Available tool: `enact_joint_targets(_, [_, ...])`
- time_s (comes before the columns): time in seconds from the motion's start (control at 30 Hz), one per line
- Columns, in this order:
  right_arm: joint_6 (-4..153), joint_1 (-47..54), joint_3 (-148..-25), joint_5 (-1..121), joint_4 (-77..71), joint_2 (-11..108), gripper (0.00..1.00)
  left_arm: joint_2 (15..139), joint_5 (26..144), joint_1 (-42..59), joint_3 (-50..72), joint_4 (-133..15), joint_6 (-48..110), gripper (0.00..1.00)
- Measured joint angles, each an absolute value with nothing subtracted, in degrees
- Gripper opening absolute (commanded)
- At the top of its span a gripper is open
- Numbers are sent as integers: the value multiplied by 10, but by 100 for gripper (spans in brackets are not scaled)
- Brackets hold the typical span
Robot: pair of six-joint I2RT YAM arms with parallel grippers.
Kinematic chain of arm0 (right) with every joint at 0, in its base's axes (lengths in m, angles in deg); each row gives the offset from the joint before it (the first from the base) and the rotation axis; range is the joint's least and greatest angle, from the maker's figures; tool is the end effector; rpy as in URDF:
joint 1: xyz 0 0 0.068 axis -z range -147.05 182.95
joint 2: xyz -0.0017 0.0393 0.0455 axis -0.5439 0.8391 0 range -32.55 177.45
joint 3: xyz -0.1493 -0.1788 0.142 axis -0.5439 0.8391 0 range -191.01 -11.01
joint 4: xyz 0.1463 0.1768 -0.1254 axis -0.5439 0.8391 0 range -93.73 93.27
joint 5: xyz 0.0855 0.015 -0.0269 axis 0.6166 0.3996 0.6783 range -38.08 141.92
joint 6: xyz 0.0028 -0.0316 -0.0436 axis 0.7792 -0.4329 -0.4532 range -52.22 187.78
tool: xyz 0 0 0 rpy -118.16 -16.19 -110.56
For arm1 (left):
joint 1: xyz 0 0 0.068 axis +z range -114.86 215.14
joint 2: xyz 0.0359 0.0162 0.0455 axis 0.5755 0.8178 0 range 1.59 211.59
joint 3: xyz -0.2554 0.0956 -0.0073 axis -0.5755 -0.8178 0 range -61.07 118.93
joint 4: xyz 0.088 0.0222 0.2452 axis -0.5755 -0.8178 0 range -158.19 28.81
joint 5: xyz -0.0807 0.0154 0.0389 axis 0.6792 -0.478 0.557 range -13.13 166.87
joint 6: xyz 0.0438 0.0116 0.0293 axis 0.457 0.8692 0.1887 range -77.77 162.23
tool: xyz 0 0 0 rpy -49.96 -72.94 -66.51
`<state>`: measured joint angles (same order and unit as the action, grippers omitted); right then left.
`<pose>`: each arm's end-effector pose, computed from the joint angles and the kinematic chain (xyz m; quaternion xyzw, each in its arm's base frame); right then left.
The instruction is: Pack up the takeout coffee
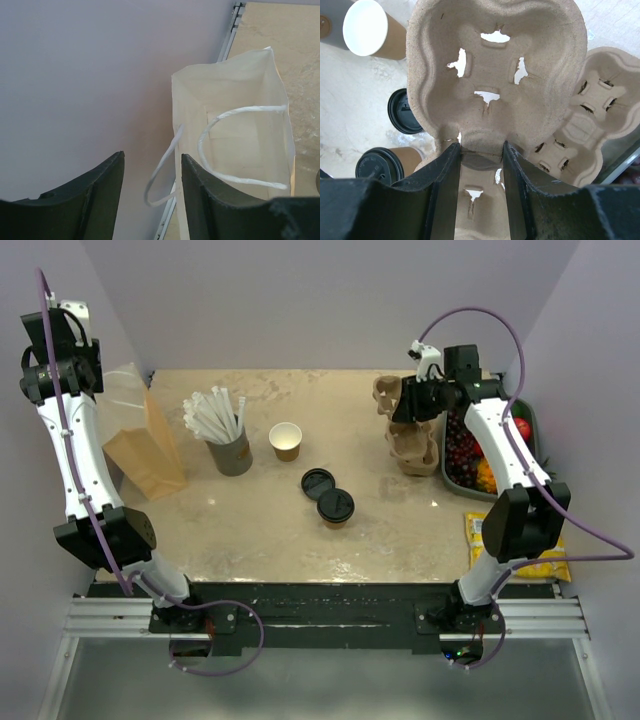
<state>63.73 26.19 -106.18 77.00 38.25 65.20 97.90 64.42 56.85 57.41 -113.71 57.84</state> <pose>0.3743 0.0595 0.3494 -0.1683 0.8885 0.2092 0.3723 0.3197 0.1356 0.4689 -0.0998 0.8584 0.2473 0.4383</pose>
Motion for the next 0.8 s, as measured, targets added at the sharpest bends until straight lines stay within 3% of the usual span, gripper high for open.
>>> enact_joint_targets(0.23, [638,262,-1062,770,382,659,12,979,640,569,574,-1152,586,33])
enact_joint_targets(0.3, [638,262,-1062,770,382,659,12,979,641,569,574,-1154,586,20])
enact_joint_targets(0.37, [638,262,-1062,770,382,659,12,979,641,569,574,-1157,586,0])
enact_joint_targets(0.8, [632,254,-1071,770,378,659,11,961,728,569,620,-1166,644,0])
